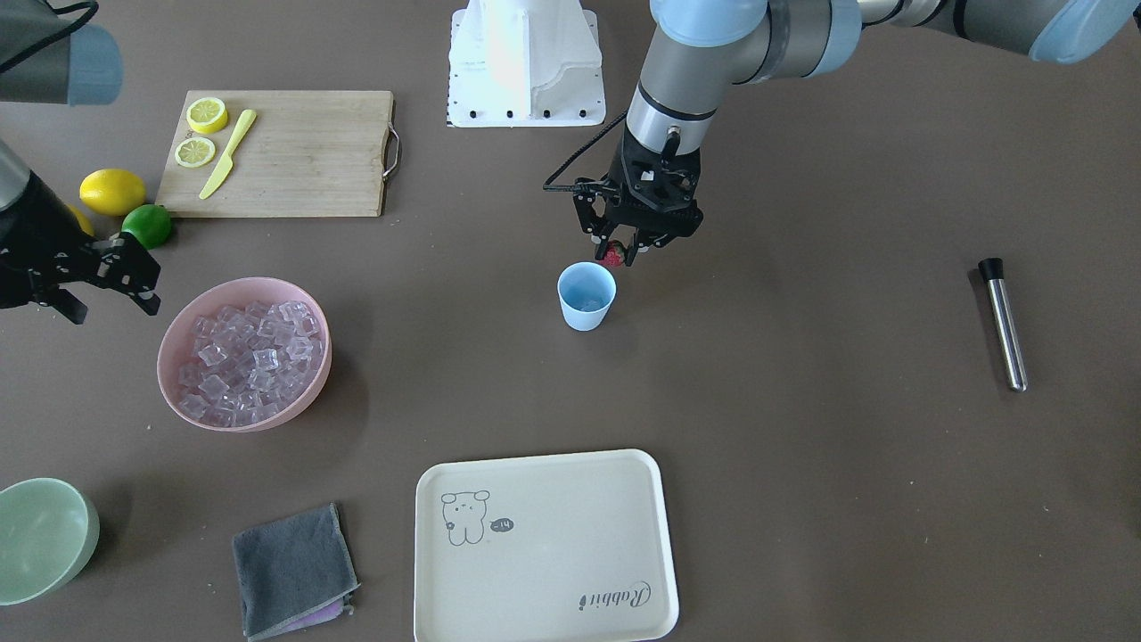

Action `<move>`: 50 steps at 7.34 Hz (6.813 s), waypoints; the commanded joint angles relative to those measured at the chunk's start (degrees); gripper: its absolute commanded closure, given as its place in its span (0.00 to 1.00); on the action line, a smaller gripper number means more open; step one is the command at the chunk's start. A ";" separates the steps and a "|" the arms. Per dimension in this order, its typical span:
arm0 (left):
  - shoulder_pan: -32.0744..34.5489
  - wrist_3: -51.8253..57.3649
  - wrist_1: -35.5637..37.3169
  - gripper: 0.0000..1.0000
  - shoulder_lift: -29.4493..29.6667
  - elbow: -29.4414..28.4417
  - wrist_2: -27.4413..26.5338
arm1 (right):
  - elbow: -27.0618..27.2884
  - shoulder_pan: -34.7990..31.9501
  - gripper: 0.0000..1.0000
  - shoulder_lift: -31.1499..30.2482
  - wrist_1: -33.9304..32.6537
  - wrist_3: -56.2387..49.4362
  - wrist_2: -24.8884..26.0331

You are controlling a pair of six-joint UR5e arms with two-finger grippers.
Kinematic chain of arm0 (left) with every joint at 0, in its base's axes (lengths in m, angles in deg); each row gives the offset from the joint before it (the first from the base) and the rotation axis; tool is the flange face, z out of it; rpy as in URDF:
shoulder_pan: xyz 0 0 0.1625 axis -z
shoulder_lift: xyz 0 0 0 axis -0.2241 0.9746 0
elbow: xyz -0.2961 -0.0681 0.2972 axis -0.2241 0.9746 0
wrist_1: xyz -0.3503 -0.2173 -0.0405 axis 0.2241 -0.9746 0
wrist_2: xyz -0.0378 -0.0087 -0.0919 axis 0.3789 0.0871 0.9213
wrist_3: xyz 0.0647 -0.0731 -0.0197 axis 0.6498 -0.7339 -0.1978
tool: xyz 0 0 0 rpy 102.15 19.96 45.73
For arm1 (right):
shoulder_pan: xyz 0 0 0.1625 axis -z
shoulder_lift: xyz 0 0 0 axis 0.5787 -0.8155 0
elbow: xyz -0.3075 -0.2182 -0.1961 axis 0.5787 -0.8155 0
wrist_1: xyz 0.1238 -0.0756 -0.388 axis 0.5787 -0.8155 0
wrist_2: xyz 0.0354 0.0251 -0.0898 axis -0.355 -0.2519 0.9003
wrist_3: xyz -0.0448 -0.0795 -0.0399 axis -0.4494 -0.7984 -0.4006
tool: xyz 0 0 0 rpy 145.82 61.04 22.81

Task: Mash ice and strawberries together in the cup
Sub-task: 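Carry the strawberry over the cup with left gripper while right arm withdraws, then open the left gripper to drop the strawberry into the cup, then move the left gripper to the metal rod and grasp it, then lift the metal rod with the left gripper and carry it over the cup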

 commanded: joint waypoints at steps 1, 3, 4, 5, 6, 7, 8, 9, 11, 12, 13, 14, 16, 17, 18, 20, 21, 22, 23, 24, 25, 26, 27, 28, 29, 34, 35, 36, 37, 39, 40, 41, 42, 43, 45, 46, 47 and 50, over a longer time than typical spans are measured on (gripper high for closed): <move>-2.17 0.00 -1.29 1.00 0.29 -2.43 -3.51 | 0.06 -7.87 0.16 -10.56 8.72 -8.23 -7.79; -2.71 -0.26 -3.31 1.00 0.03 -3.93 -4.06 | -0.46 -13.33 0.16 -14.79 9.27 -16.47 -11.95; -3.41 -0.35 -3.40 1.00 0.20 -4.46 -4.15 | -2.38 -16.31 0.16 -15.77 8.92 -22.43 -12.30; -3.50 -0.26 -4.79 1.00 0.29 -5.25 -5.19 | -2.92 -17.73 0.16 -15.87 8.57 -23.54 -13.53; -3.50 -0.26 -6.37 1.00 0.56 -6.82 -5.20 | -2.93 -18.01 0.16 -15.95 8.65 -23.63 -13.63; -3.50 -0.26 -8.13 1.00 1.25 -8.49 -5.20 | -2.93 -18.01 0.16 -16.04 8.65 -23.63 -13.63; -3.59 0.09 -8.32 0.95 1.43 -8.94 -5.20 | -2.93 -18.10 0.16 -16.04 8.65 -23.63 -13.63; -3.59 0.00 -8.24 0.67 1.52 -8.77 -5.20 | -2.93 -18.10 0.16 -16.04 8.65 -23.63 -13.63; -3.59 0.35 -8.32 0.06 1.44 -8.34 -5.20 | -3.01 -18.10 0.16 -15.87 8.56 -23.63 -13.63; -3.59 0.27 -8.24 0.03 1.26 -8.07 -5.20 | -3.01 -18.53 0.16 -15.95 8.56 -23.81 -13.71; -2.20 0.53 -8.06 0.03 0.91 -6.33 -4.94 | -2.93 -18.97 0.16 -15.95 8.48 -23.81 -14.67; 0.77 2.53 -8.15 0.03 -3.44 -3.53 -4.42 | -2.93 -18.80 0.16 -15.95 8.48 -23.72 -14.68; 12.60 11.46 -8.32 0.03 -11.35 -3.32 4.23 | -2.66 -18.80 0.15 -15.87 8.65 -23.63 -14.51; 20.07 18.04 -7.89 0.03 -15.05 -3.58 11.16 | -2.49 -18.80 0.10 -15.87 8.74 -23.72 -14.77; 25.19 21.93 -7.88 0.03 -19.44 -4.63 14.19 | -2.31 -18.80 0.02 -15.95 8.74 -23.72 -14.68; 30.06 28.73 -10.59 0.03 -26.65 -9.11 14.22 | -2.66 -18.80 0.01 -15.96 8.74 -22.24 -19.39; 30.07 28.92 -17.13 0.03 -29.82 -13.13 14.22 | -2.23 -18.80 0.01 -15.52 9.17 -22.05 -19.43; 30.16 28.92 -26.25 0.03 -31.59 -19.60 14.31 | -2.14 -18.80 0.01 -14.65 9.27 -21.97 -19.95; 30.16 28.22 -32.52 0.03 -32.22 -24.37 14.48 | -2.14 -18.80 0.01 -13.85 9.27 -21.70 -19.95; 30.16 28.21 -33.10 0.03 -32.14 -25.81 14.49 | -2.05 -18.80 0.01 -13.76 9.35 -21.87 -19.95; 30.16 28.13 -33.20 0.03 -32.22 -25.91 14.49 | -1.00 -18.71 0.01 -13.58 9.44 -21.70 -20.13; 30.16 28.39 -33.20 0.03 -32.23 -26.43 14.49 | 1.01 -18.80 0.01 -13.76 9.35 -20.83 -21.87; 29.99 28.39 -33.28 0.03 -32.14 -26.96 14.49 | 1.20 -18.80 0.01 -13.93 9.35 -20.39 -21.97; 29.81 28.65 -33.28 0.03 -32.22 -26.88 14.49 | 1.20 -18.80 0.01 -14.02 9.35 -20.38 -21.89; 29.46 28.31 -34.50 0.03 -32.57 -27.14 14.49 | 1.29 -18.80 0.01 -14.28 9.44 -20.47 -21.80; 27.97 28.21 -36.71 0.14 -32.58 -28.46 13.96 | 0.85 -18.89 0.01 -15.78 10.32 -21.00 -21.36; 27.79 28.30 -36.71 0.33 -32.58 -28.63 13.96 | 1.46 -18.89 0.01 -17.43 11.63 -20.91 -21.45; 27.70 28.21 -36.62 0.48 -32.58 -28.64 13.96 | 1.12 -18.89 0.01 -17.62 13.29 -20.39 -21.36; 27.26 26.21 -36.45 0.70 -32.49 -28.55 13.96 | 1.12 -18.89 0.01 -17.97 13.48 -20.38 -21.45; 26.29 24.79 -36.71 1.00 -32.40 -28.29 14.48 | 1.03 -18.89 0.01 -18.41 13.48 -20.38 -21.54; 26.29 25.22 -37.23 1.00 -32.58 -28.20 14.49 | 0.94 -18.89 0.01 -18.42 13.48 -20.38 -21.45; 26.55 25.05 -38.02 1.00 -32.66 -26.37 14.49 | 1.03 -18.89 0.01 -18.42 13.48 -20.38 -21.62; 27.17 22.18 -37.60 1.00 -32.66 -22.09 13.53 | 1.46 -18.89 0.01 -18.42 13.48 -20.30 -21.80; 28.39 18.06 -37.68 1.00 -31.97 -18.56 9.52 | 1.03 -18.89 0.01 -18.33 13.48 -20.47 -21.45; 28.49 12.16 -37.68 1.00 -29.95 -10.23 2.91 | 2.17 -19.06 0.01 -17.81 13.14 -20.03 -21.54; 28.40 7.78 -37.16 1.00 -28.46 -4.26 -4.51 | 1.91 -19.07 0.01 -17.71 13.05 -19.51 -21.01; 27.71 4.95 -36.80 1.00 -28.27 -0.11 -9.46 | 1.47 -19.07 0.01 -17.80 12.78 -19.50 -20.83; 6.34 3.08 -35.58 1.00 -16.74 2.67 -38.61 | 0.94 -19.33 0.01 -18.42 12.61 -18.54 -20.57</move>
